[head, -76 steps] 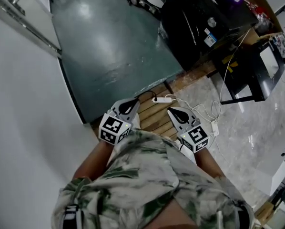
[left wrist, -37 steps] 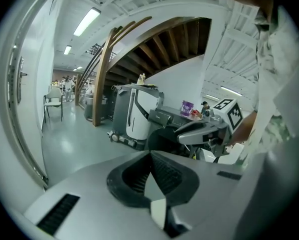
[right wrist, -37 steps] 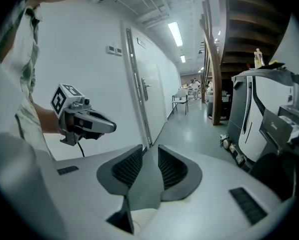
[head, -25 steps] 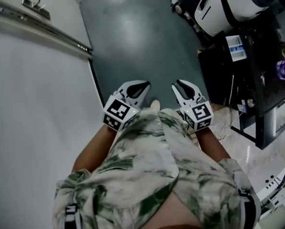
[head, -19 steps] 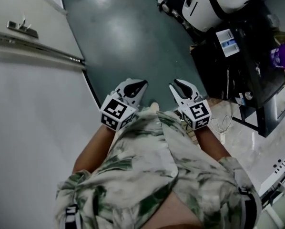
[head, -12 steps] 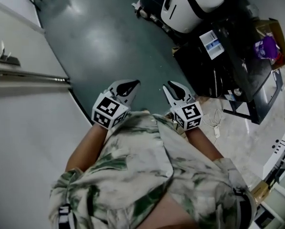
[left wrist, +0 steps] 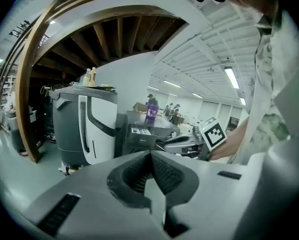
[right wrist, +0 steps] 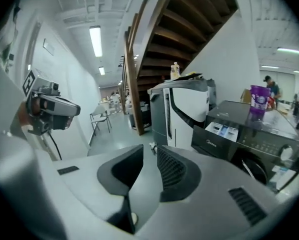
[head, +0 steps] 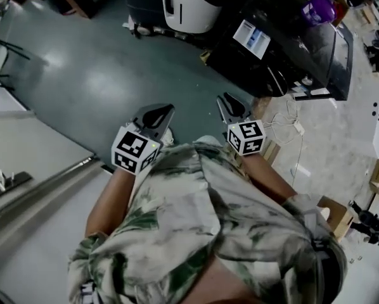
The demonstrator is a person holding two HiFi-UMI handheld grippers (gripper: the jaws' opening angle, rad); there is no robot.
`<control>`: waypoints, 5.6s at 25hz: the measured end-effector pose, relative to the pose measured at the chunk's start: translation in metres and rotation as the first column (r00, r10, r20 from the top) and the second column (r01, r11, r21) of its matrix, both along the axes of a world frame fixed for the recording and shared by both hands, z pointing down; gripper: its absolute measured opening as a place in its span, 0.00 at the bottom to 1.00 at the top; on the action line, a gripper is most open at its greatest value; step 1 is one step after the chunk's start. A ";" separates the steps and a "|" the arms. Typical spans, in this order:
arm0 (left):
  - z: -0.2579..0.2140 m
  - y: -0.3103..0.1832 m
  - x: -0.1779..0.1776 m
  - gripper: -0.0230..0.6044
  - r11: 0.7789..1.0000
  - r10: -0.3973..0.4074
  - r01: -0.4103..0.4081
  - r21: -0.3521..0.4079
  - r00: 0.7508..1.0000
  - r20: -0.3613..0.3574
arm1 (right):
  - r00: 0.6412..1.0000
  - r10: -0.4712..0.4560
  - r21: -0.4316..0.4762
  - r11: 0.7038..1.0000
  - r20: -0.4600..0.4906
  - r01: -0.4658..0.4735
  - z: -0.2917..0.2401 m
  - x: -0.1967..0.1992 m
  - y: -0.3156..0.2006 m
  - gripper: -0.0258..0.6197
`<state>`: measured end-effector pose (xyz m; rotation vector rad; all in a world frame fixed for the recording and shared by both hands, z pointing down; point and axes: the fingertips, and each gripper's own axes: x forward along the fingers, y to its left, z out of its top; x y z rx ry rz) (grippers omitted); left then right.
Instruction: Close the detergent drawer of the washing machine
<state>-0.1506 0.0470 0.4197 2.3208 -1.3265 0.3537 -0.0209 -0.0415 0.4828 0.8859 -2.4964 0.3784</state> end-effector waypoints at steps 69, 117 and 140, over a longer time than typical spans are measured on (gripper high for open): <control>0.015 -0.272 0.032 0.07 0.959 0.264 -0.266 -0.104 0.964 -0.026 | 0.801 0.596 -0.139 0.790 -0.055 -0.597 0.125 0.117 -0.291 0.21; 0.026 -0.315 0.036 0.07 0.960 0.244 -0.246 -0.138 0.969 -0.032 | 0.806 0.589 -0.142 0.794 -0.063 -0.591 0.133 0.129 -0.349 0.21; 0.029 -0.338 0.041 0.07 0.963 0.224 -0.225 -0.149 0.974 -0.027 | 0.820 0.568 -0.154 0.806 -0.068 -0.571 0.141 0.134 -0.375 0.20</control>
